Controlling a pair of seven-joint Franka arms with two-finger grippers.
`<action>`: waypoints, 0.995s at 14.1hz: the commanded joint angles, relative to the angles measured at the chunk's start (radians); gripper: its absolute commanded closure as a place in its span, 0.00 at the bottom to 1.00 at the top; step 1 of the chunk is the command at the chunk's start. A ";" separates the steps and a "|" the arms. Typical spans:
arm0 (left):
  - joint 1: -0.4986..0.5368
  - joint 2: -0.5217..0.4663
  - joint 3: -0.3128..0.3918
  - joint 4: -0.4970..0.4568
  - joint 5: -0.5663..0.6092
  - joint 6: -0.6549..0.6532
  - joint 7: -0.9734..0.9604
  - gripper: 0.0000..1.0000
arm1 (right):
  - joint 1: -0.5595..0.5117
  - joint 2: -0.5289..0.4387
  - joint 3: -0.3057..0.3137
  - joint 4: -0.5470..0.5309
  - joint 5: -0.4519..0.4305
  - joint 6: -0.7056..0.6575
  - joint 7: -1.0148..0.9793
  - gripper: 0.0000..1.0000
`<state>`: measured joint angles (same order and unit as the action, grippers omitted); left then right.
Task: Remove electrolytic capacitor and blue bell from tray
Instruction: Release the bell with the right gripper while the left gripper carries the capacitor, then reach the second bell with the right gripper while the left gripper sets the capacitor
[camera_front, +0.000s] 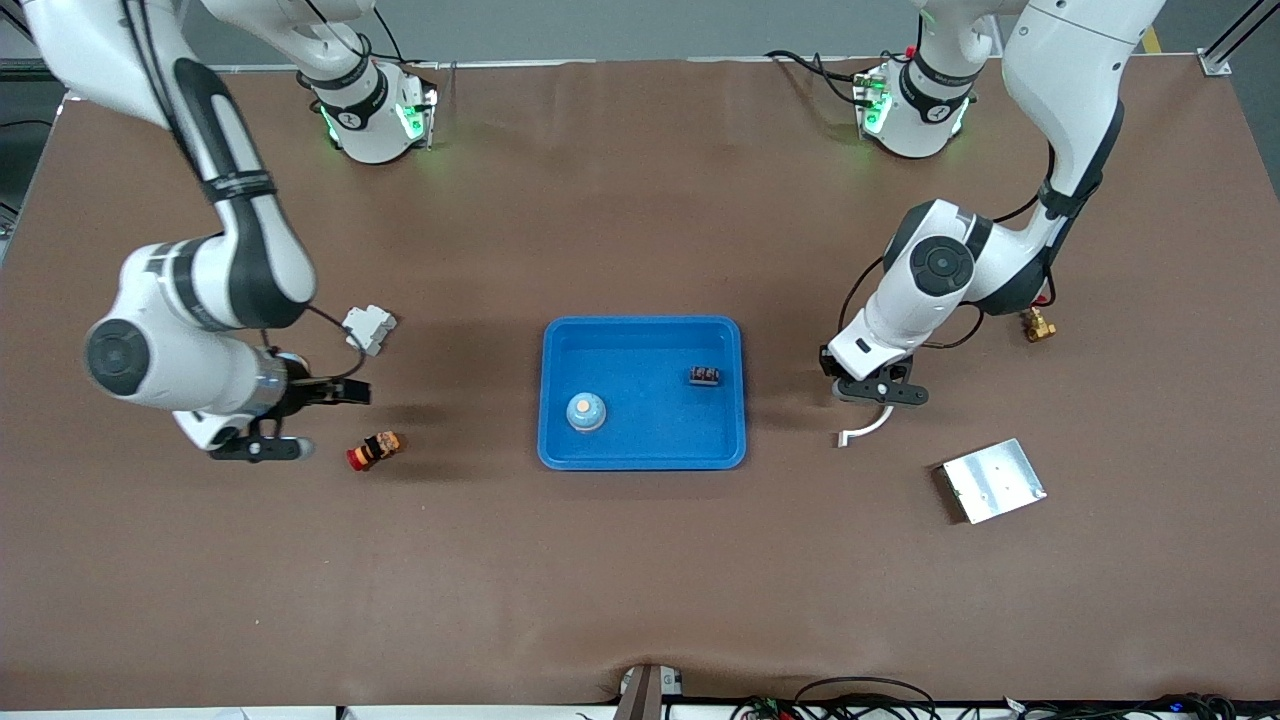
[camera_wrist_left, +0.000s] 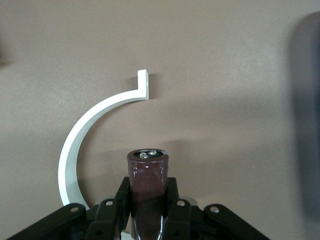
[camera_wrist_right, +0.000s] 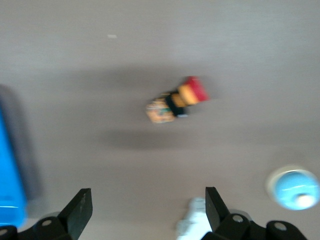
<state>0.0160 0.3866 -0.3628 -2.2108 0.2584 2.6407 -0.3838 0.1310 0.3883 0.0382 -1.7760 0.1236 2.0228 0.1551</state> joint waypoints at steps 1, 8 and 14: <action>0.024 0.014 -0.007 -0.023 0.041 0.047 0.011 1.00 | 0.145 0.027 -0.011 0.068 0.001 -0.003 0.244 0.00; 0.050 0.057 -0.004 -0.049 0.111 0.126 -0.004 1.00 | 0.363 0.240 -0.012 0.254 -0.005 0.105 0.702 0.00; 0.050 0.081 0.013 -0.047 0.200 0.146 -0.050 1.00 | 0.438 0.340 -0.017 0.320 -0.062 0.111 0.889 0.00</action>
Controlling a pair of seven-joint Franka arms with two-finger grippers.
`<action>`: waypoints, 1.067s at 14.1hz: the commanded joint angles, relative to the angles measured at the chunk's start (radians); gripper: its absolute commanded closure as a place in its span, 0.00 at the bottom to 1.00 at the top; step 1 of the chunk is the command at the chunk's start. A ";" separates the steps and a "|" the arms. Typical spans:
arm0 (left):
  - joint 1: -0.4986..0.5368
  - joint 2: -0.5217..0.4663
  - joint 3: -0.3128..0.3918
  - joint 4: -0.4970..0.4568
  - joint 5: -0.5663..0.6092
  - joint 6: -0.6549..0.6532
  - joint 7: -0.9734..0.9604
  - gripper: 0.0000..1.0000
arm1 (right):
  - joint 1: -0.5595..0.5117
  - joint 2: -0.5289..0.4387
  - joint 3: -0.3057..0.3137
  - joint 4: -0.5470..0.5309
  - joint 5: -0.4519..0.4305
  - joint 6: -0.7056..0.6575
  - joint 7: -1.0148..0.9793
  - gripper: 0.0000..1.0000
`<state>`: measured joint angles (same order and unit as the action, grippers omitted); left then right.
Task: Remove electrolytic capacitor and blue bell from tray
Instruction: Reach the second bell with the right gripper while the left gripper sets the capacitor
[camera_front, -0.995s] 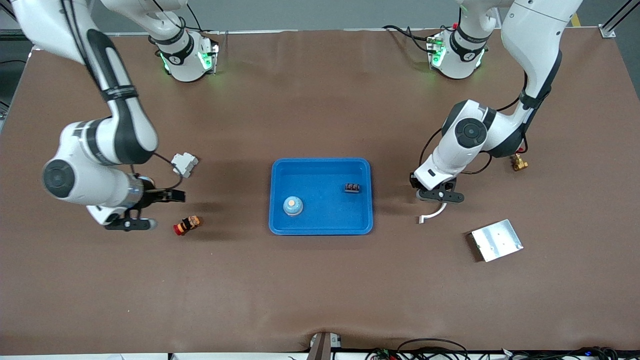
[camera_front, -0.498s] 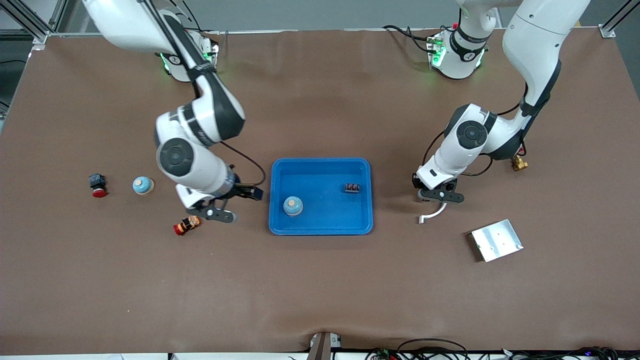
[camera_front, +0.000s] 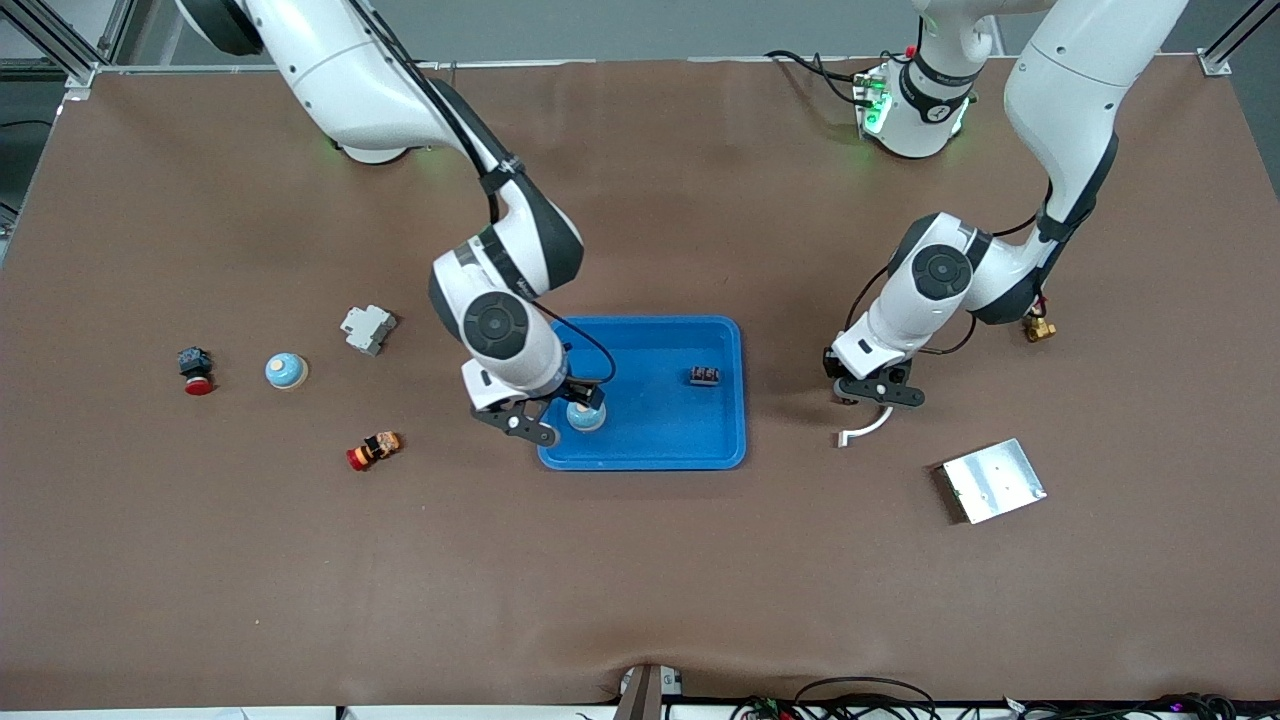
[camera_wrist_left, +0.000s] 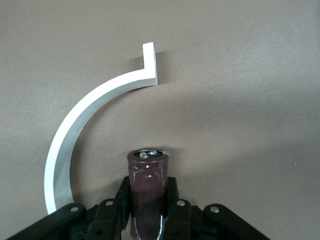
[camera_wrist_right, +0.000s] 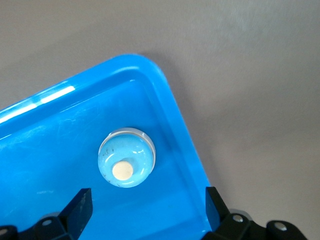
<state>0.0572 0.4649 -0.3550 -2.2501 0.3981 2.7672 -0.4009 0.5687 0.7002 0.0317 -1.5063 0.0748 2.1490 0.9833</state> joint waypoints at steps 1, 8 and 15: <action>0.009 0.012 0.010 -0.006 0.086 0.020 -0.042 1.00 | 0.002 0.039 -0.010 0.054 -0.012 -0.014 0.080 0.00; 0.010 0.046 0.011 0.027 0.117 0.020 -0.174 0.00 | 0.014 0.068 -0.010 0.080 -0.010 0.031 0.109 0.00; 0.006 -0.021 -0.007 0.041 0.119 -0.036 -0.317 0.00 | 0.028 0.110 -0.009 0.090 -0.009 0.045 0.104 0.00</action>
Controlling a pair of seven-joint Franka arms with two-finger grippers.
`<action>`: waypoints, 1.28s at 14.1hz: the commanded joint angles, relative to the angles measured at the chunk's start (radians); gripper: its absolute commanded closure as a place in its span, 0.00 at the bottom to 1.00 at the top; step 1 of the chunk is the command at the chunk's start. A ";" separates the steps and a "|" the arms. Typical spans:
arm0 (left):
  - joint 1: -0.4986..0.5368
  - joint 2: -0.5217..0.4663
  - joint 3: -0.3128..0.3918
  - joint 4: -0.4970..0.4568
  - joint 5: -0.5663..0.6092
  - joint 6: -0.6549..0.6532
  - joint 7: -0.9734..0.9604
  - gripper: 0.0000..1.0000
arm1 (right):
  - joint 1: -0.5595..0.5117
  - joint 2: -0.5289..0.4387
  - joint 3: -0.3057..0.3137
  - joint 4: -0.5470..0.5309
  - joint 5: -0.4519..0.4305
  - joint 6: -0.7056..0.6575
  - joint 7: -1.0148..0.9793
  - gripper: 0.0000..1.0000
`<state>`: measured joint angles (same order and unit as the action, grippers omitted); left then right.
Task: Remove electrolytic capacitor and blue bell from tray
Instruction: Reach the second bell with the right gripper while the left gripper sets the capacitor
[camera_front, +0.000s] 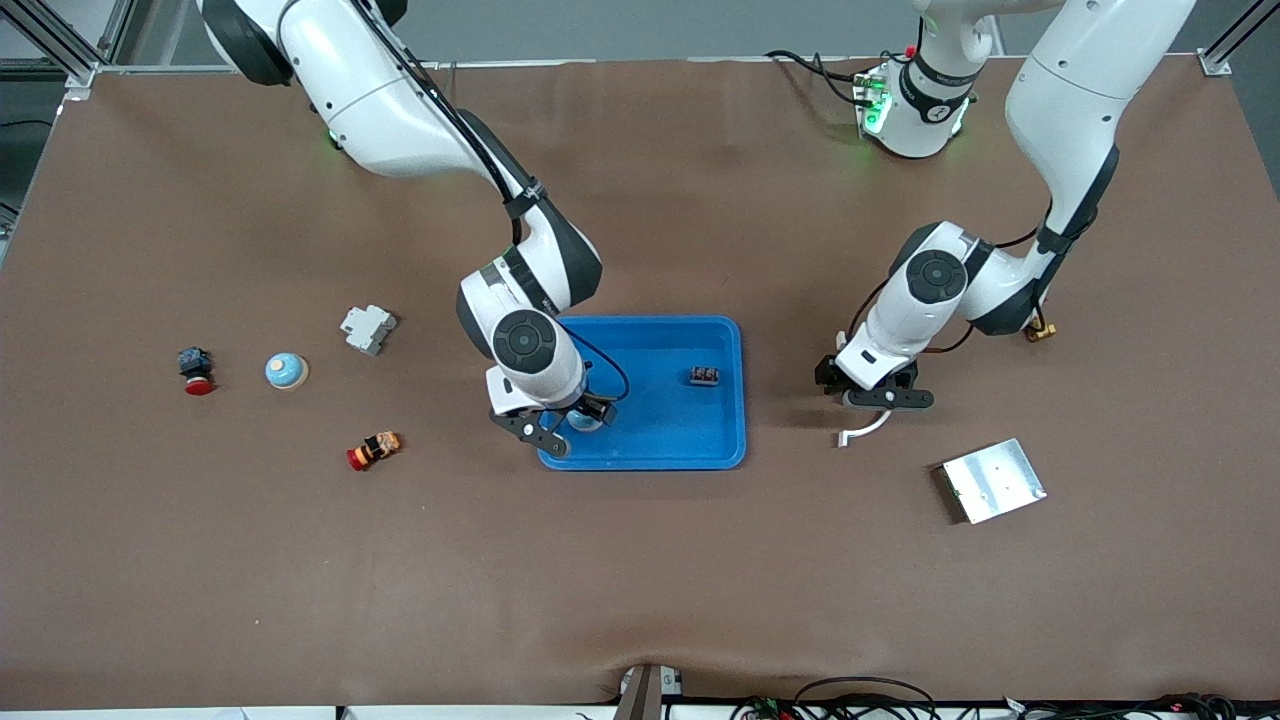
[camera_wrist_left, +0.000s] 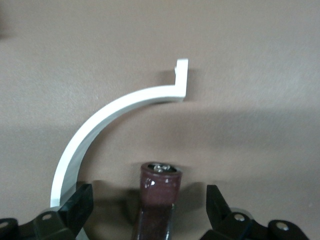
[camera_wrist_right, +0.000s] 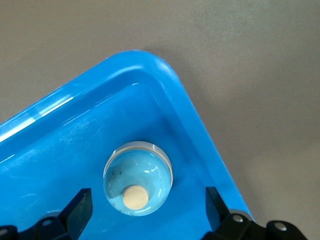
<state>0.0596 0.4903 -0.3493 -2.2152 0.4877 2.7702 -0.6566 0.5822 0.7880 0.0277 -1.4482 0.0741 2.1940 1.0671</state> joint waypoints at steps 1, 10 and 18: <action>0.003 -0.056 -0.025 0.021 0.028 -0.090 -0.075 0.00 | 0.018 0.029 -0.005 0.032 -0.008 0.024 0.019 0.00; 0.009 -0.082 -0.212 0.140 0.012 -0.274 -0.758 0.00 | 0.019 0.053 -0.005 0.034 -0.003 0.061 0.025 0.00; -0.066 -0.006 -0.261 0.238 0.012 -0.311 -1.524 0.00 | 0.021 0.057 -0.005 0.034 -0.005 0.070 0.014 0.00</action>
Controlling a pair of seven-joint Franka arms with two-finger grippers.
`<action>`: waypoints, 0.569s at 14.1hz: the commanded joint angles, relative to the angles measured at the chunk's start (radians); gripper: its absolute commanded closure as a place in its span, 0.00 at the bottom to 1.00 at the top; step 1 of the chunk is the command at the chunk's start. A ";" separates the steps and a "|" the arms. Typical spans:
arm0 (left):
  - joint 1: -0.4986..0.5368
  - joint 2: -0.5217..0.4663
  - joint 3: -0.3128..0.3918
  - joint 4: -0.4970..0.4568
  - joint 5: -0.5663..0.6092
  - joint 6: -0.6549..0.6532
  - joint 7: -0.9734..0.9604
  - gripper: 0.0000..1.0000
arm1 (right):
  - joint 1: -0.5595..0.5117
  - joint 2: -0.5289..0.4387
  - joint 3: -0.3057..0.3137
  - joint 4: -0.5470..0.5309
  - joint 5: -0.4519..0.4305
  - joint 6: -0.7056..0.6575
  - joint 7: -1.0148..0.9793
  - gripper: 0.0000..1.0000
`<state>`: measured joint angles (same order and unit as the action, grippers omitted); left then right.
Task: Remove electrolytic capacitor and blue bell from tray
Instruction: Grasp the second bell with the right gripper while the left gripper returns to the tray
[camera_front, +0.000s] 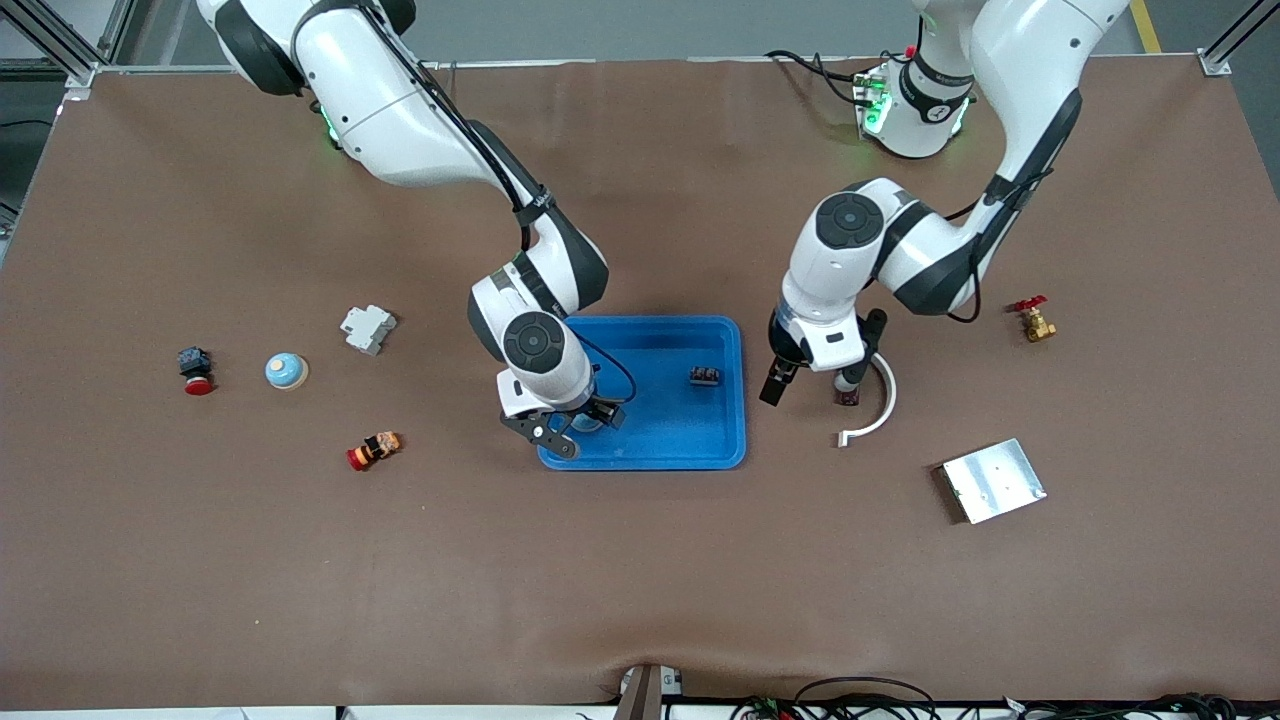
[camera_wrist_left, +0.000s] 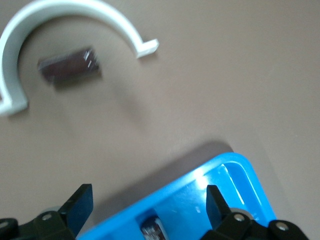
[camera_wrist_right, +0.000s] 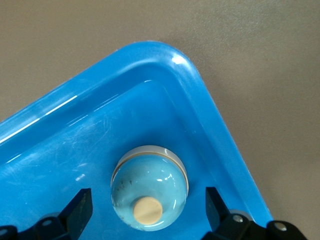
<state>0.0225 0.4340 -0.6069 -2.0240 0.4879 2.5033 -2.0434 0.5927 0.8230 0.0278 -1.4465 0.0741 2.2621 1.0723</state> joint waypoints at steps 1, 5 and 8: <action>-0.038 0.075 -0.004 0.071 0.014 -0.067 -0.182 0.00 | 0.015 0.022 -0.005 0.031 -0.007 0.002 0.006 0.00; -0.058 0.114 -0.004 0.122 0.009 -0.075 -0.314 0.00 | 0.015 0.028 -0.005 0.031 -0.011 0.010 0.000 0.07; -0.068 0.161 -0.004 0.178 0.008 -0.075 -0.409 0.00 | 0.015 0.027 -0.005 0.031 -0.016 0.010 -0.003 0.28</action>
<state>-0.0337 0.5534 -0.6070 -1.9050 0.4879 2.4519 -2.3864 0.5993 0.8321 0.0282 -1.4465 0.0729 2.2722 1.0699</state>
